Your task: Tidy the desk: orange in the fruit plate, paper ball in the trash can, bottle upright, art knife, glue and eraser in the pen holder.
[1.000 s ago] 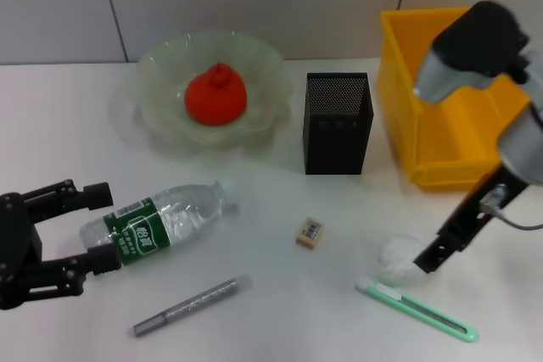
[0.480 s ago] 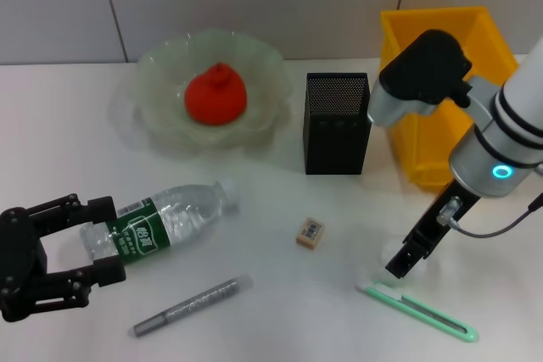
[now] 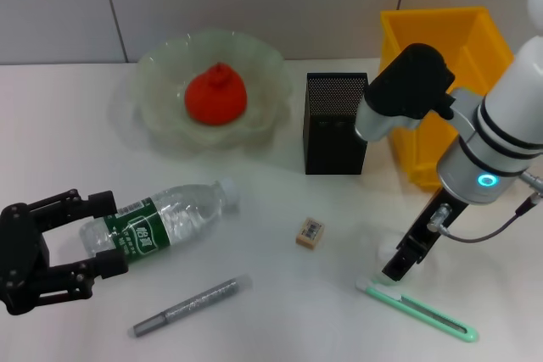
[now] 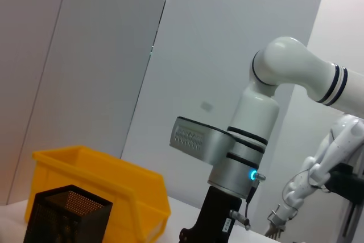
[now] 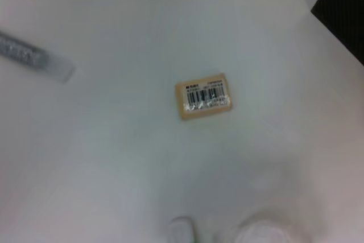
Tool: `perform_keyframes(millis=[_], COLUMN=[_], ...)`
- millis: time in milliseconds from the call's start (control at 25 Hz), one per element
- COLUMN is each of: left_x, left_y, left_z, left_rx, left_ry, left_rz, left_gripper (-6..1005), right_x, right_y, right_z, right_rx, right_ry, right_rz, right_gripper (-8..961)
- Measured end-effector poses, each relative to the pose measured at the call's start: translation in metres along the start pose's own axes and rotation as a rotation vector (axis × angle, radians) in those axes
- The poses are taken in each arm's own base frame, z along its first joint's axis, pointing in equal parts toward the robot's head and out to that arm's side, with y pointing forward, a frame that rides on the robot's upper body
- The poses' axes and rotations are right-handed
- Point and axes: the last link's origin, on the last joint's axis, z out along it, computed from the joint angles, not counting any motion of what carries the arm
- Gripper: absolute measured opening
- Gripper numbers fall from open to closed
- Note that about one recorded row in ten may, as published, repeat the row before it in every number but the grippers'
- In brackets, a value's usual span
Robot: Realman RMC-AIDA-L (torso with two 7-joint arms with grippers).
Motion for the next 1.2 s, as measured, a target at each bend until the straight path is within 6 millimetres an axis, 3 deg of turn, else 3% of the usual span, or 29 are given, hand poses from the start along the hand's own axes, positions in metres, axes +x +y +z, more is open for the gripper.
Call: perform_keyframes(millis=[80, 520, 640, 720, 760, 920, 1080, 1200], left_x=[-0.001, -0.003, -0.002, -0.003, -0.003, -0.003, -0.003, -0.003], left_y=[0.000, 0.000, -0.001, 0.000, 0.000, 0.001, 0.001, 0.000], left_z=[-0.001, -0.006, -0.008, -0.010, -0.010, -0.010, -0.010, -0.009], left_rx=[0.007, 0.033, 0.039, 0.040, 0.040, 0.034, 0.034, 0.036], left_ry=[0.001, 0.011, 0.014, 0.014, 0.014, 0.016, 0.015, 0.013], left_rz=[-0.002, -0.012, -0.013, -0.014, -0.014, -0.014, -0.014, -0.012], left_gripper=[841, 841, 841, 841, 841, 841, 841, 841], right_x=[-0.001, -0.003, 0.003, 0.015, 0.015, 0.029, 0.032, 0.026], right_y=[0.001, 0.003, 0.002, 0.000, 0.000, -0.006, -0.014, -0.030], right_z=[0.000, -0.012, -0.030, -0.058, -0.058, -0.110, -0.129, -0.130], right_rx=[-0.001, -0.010, -0.003, 0.030, 0.030, 0.142, 0.243, 0.311], right_ry=[-0.002, -0.027, -0.020, -0.009, -0.009, -0.049, -0.093, -0.154], right_rz=[-0.006, -0.024, -0.024, -0.003, -0.003, 0.046, 0.070, 0.085], right_gripper=[750, 548, 536, 528, 528, 526, 525, 525])
